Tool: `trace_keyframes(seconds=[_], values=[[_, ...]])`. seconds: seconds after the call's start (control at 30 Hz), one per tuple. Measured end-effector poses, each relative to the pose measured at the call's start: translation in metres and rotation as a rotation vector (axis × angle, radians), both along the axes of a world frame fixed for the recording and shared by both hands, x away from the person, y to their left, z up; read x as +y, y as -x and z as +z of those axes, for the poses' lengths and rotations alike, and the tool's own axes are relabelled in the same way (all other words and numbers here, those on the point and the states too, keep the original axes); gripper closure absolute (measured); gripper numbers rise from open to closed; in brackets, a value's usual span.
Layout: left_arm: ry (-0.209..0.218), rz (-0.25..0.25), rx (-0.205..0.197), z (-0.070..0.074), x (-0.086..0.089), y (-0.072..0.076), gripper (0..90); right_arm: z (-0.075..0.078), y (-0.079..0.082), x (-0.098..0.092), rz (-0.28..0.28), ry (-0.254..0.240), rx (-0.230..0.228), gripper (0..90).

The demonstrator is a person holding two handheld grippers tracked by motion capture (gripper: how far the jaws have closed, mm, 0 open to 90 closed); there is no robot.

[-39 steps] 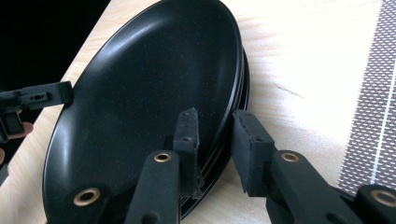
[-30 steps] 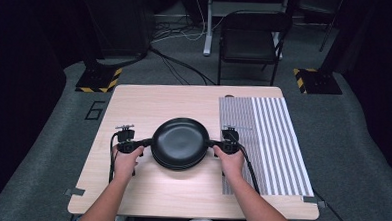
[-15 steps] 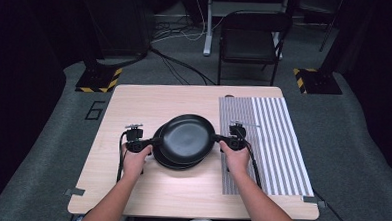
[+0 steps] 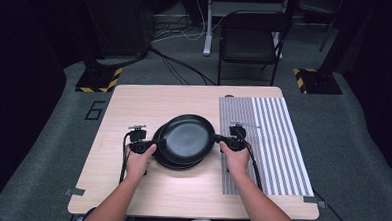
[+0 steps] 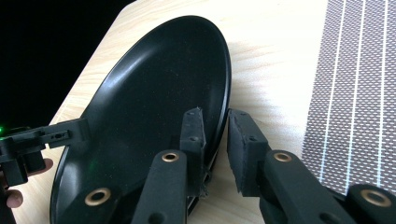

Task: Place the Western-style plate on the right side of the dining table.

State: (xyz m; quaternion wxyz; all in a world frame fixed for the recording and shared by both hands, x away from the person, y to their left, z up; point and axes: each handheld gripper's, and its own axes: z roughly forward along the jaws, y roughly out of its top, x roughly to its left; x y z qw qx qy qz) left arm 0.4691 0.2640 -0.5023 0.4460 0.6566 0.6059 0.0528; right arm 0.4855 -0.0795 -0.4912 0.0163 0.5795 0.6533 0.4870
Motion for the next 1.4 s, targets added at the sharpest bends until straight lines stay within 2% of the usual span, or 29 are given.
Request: trace_keyframes(seconds=[0.07,0.1,0.13,0.17,0.27,0.3,0.47,0.5,0.57,0.63,0.8,0.97,1.13,1.27,1.4], values=[[-0.008,0.007,-0.013,-0.001,-0.001,0.002,65.4,0.001,0.001,0.000,-0.003,0.005,-0.003,72.2],[-0.007,0.014,-0.023,-0.002,-0.001,0.003,65.4,0.003,0.004,-0.001,-0.004,0.001,-0.009,66.8],[-0.004,0.019,-0.032,-0.003,-0.002,0.004,65.4,0.003,0.004,-0.001,-0.004,0.001,-0.009,66.8],[0.003,0.030,-0.041,-0.004,-0.002,0.005,65.2,0.003,0.012,-0.005,-0.023,-0.016,-0.014,64.0],[-0.002,0.037,-0.048,-0.004,-0.003,0.006,65.4,-0.002,0.022,-0.005,-0.005,-0.017,0.020,62.7],[-0.009,0.042,-0.047,-0.004,-0.004,0.007,65.7,-0.004,0.024,-0.005,0.000,-0.033,0.029,62.9],[-0.029,0.066,-0.048,-0.003,-0.008,0.008,66.0,-0.003,0.028,0.002,0.017,-0.037,0.045,69.4],[-0.044,0.065,-0.055,-0.003,-0.009,0.009,66.0,-0.003,0.029,0.006,0.013,-0.021,0.058,69.0],[-0.041,0.062,-0.061,-0.004,-0.009,0.009,66.1,-0.003,0.029,0.008,0.011,-0.010,0.065,68.8],[-0.043,0.059,-0.069,-0.004,-0.008,0.009,66.8,-0.003,0.027,0.009,0.015,-0.014,0.079,68.9],[-0.018,0.060,-0.078,-0.007,-0.005,0.010,67.9,-0.007,0.019,0.012,0.038,-0.022,0.113,70.0],[0.064,0.057,-0.059,-0.010,0.003,0.007,68.2,-0.008,0.010,0.012,0.075,-0.023,0.142,71.4],[0.050,0.069,-0.051,-0.009,0.001,0.008,70.7,-0.009,0.007,0.012,0.057,-0.039,0.150,72.6],[0.063,0.089,-0.041,-0.009,0.001,0.008,71.7,-0.011,0.005,0.013,0.031,-0.059,0.142,73.1],[0.078,0.104,-0.051,-0.010,0.001,0.008,72.3,-0.014,0.004,0.015,-0.005,-0.073,0.122,73.5]])
